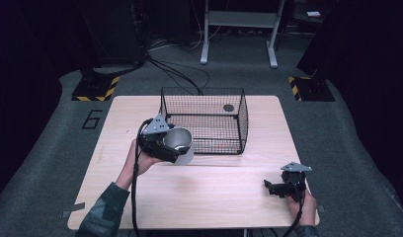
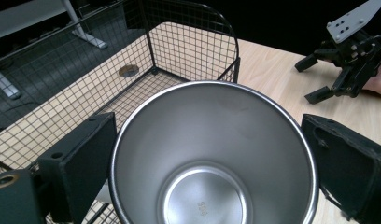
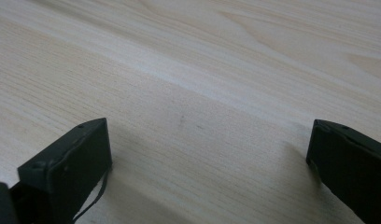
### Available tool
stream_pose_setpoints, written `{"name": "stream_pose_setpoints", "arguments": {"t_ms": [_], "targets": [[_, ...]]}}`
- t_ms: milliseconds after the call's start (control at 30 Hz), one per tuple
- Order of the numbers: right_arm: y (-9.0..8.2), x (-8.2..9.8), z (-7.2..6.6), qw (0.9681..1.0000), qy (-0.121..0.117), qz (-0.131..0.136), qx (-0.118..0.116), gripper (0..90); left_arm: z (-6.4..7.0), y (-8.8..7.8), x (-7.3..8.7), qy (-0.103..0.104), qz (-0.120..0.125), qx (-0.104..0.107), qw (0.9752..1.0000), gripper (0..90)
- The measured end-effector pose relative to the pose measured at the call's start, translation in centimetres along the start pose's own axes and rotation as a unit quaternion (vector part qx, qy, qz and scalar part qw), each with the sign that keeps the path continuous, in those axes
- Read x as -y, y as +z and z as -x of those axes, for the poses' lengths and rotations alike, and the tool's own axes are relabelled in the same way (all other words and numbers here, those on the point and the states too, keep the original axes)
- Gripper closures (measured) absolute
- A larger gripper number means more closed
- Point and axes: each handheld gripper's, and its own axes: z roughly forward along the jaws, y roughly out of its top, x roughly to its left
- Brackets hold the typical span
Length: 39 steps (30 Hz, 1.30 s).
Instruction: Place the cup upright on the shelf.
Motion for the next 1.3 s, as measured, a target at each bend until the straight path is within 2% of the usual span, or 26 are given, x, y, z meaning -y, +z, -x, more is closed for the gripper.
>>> {"name": "stream_pose_setpoints", "arguments": {"t_ms": [433,567,767,1300], "targets": [[0.0,0.0,0.0,1.0,0.0,0.0,0.0,0.0,-0.9,0.4,-1.0,-0.007,0.006,-0.001,1.0,6.5],[0.0,0.0,0.0,1.0,0.0,0.0,0.0,0.0,-1.5,0.5,-1.5,-0.008,0.012,-0.01,0.9998,6.5],[0.0,0.0,0.0,1.0,0.0,0.0,0.0,0.0,-2.0,0.7,-2.3,-0.002,0.01,-0.011,0.9999,6.5],[0.0,0.0,0.0,1.0,0.0,0.0,0.0,0.0,-3.1,2.0,-4.2,-0.001,0.014,-0.025,0.9996,6.6]]}}
